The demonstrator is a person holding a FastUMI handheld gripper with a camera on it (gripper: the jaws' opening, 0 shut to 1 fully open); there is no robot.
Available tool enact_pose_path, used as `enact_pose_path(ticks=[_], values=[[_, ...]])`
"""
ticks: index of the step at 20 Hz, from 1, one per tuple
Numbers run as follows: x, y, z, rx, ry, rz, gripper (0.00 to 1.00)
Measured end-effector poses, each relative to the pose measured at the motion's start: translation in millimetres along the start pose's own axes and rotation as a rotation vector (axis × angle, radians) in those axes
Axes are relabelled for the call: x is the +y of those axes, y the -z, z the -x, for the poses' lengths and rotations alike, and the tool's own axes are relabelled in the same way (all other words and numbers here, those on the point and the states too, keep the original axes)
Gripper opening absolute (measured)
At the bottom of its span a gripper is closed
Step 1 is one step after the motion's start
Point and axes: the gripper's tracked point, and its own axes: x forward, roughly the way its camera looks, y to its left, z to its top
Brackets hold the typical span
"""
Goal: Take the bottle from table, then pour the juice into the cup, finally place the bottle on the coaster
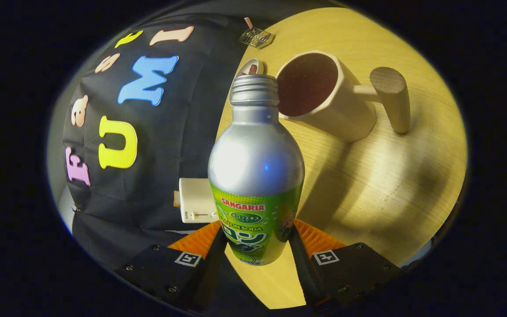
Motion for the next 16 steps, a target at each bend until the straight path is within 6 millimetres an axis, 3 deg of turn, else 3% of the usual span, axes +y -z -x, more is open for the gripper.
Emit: enact_pose_path(ticks=[5, 16], values=[[-11, -8, 4, -0.074, 0.062, 0.166, 0.77], [-3, -22, -12, -0.184, 0.173, 0.527, 0.77]])
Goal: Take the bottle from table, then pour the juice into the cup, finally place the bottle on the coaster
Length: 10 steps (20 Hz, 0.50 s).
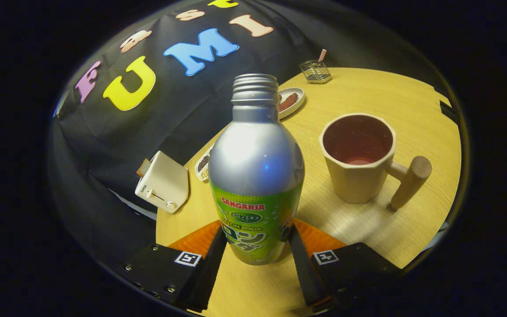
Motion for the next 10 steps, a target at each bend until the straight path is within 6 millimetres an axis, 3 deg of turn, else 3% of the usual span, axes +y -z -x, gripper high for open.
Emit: enact_pose_path(ticks=[10], values=[[3, -34, -23, -0.148, 0.063, 0.168, 0.77]])
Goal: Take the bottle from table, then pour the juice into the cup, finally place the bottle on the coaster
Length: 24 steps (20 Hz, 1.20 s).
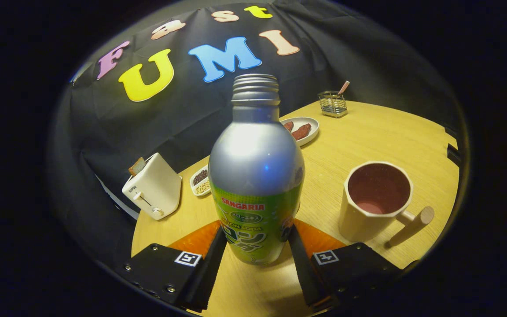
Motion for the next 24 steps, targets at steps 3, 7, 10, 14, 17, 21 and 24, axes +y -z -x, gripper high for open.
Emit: enact_pose_path(ticks=[3, 7, 10, 14, 17, 21, 24], values=[[-1, -6, -7, -0.028, 0.012, 0.029, 0.77], [-6, -15, -20, -0.060, 0.047, 0.070, 0.77], [-9, -24, -32, -0.097, 0.065, 0.104, 0.77], [-14, -30, -49, -0.117, 0.082, 0.166, 0.77], [-16, -33, -60, -0.124, 0.089, 0.219, 0.77], [-14, -32, -75, -0.119, 0.080, 0.244, 0.77], [-14, -29, -85, -0.117, 0.074, 0.262, 0.78]])
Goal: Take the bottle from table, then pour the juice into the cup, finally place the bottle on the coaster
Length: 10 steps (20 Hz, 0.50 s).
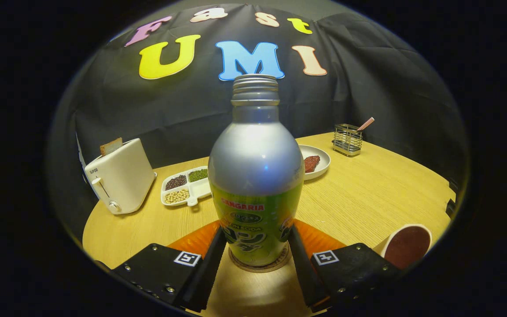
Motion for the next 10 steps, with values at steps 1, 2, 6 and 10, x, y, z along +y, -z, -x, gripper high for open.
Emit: enact_pose_path(ticks=[1, 2, 6, 10], values=[[-2.2, 2.4, -1.9, 0.003, 0.005, 0.009, 0.78], [-1.3, 3.0, -4.0, 0.002, 0.003, 0.019, 0.78], [3.0, 7.5, -9.2, 0.004, -0.023, 0.065, 0.78], [3.1, 9.4, -10.4, 0.009, -0.025, 0.079, 0.80]])
